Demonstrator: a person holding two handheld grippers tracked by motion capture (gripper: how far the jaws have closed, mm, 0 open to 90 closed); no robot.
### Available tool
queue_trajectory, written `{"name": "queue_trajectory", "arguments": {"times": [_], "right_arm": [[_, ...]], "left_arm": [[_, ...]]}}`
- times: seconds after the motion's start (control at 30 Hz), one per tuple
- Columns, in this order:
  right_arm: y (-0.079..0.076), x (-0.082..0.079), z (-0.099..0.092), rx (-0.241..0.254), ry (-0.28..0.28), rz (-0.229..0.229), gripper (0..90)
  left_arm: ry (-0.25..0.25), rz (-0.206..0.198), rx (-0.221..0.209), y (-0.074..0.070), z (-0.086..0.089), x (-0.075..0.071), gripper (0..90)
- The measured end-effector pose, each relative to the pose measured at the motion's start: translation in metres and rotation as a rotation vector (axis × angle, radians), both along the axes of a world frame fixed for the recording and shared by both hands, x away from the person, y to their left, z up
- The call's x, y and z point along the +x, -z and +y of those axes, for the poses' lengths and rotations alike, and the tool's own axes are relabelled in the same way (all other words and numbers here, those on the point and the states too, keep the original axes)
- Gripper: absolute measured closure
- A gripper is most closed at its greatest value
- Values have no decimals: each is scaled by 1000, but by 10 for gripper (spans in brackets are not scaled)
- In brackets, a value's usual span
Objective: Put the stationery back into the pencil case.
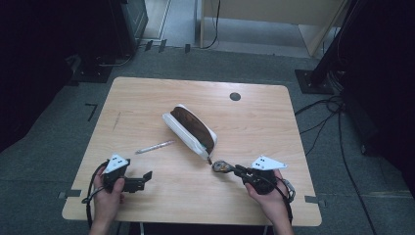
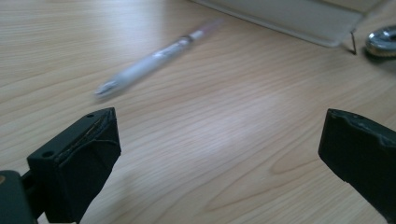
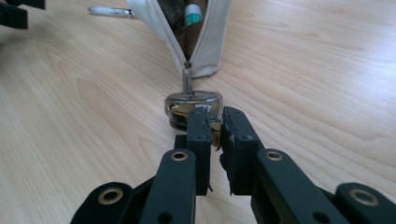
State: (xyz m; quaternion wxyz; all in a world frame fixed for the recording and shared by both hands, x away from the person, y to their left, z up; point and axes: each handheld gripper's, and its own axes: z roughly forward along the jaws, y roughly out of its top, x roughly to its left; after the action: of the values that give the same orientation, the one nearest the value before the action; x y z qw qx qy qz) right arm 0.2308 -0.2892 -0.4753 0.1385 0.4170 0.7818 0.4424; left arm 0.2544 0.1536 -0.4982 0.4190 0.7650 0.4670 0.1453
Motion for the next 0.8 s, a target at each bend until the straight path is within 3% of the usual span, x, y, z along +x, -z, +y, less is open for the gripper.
{"name": "queue_trajectory", "arguments": {"times": [0.1,0.13,0.17,0.3,0.47,0.53,0.7,0.8], "right_arm": [[-1,1,3,-4,-4,-2,835],[-2,1,5,-2,-8,-2,900],[-2,1,5,-2,-8,-2,900],[-2,3,9,4,-5,1,900],[4,4,14,-14,-16,6,872],[7,4,13,-10,-17,12,821],[20,7,15,-23,1,45,556],[25,9,20,-54,6,53,495]], "left_arm": [[50,12,28,3,-20,2,0],[68,10,34,4,-26,1,0],[86,3,38,4,-32,1,0],[163,15,27,8,-50,1,0],[188,10,31,11,-54,-1,0],[181,10,32,12,-52,0,0],[172,13,16,14,-49,0,0],[182,15,28,16,-51,0,0]]}}
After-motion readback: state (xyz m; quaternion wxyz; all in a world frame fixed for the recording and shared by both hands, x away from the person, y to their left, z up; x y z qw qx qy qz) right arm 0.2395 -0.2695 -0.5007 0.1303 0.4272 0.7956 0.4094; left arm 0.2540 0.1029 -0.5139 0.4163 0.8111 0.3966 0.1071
